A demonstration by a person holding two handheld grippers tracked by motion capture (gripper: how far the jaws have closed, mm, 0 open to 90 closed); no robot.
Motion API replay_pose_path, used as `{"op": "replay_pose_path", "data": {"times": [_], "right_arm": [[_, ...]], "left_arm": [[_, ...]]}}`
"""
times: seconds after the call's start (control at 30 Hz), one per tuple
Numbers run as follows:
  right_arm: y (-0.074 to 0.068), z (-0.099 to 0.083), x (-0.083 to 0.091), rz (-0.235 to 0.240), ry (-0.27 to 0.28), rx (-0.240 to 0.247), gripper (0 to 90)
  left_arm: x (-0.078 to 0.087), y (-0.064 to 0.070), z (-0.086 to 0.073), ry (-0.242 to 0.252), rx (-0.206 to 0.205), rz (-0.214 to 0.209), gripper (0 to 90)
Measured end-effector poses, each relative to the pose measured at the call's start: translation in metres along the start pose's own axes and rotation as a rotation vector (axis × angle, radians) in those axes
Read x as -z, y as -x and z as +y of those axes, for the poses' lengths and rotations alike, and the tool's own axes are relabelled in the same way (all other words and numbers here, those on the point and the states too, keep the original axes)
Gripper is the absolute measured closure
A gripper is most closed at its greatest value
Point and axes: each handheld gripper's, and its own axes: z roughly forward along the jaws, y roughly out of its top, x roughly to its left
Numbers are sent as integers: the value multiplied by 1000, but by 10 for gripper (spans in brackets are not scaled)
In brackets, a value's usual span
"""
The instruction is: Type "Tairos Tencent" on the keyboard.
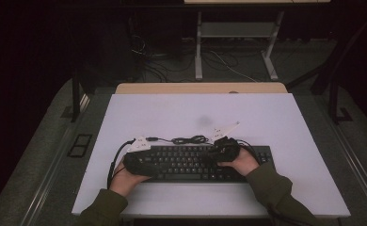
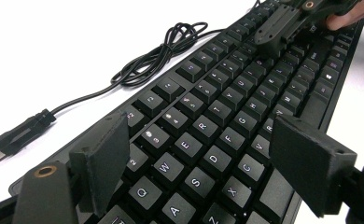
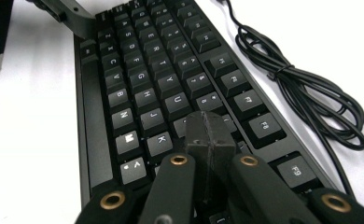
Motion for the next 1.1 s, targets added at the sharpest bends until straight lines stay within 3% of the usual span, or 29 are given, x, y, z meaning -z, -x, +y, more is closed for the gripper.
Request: {"op": "replay_pose_path", "data": {"times": [0.47, 1.1], "right_arm": [[-1, -1, -3, -4, -22, 4, 892], [-1, 0, -2, 0, -6, 5, 890]], "left_arm": [[0, 0, 0, -5, -4, 3, 192], [2, 0, 1, 5, -5, 6, 192]]}}
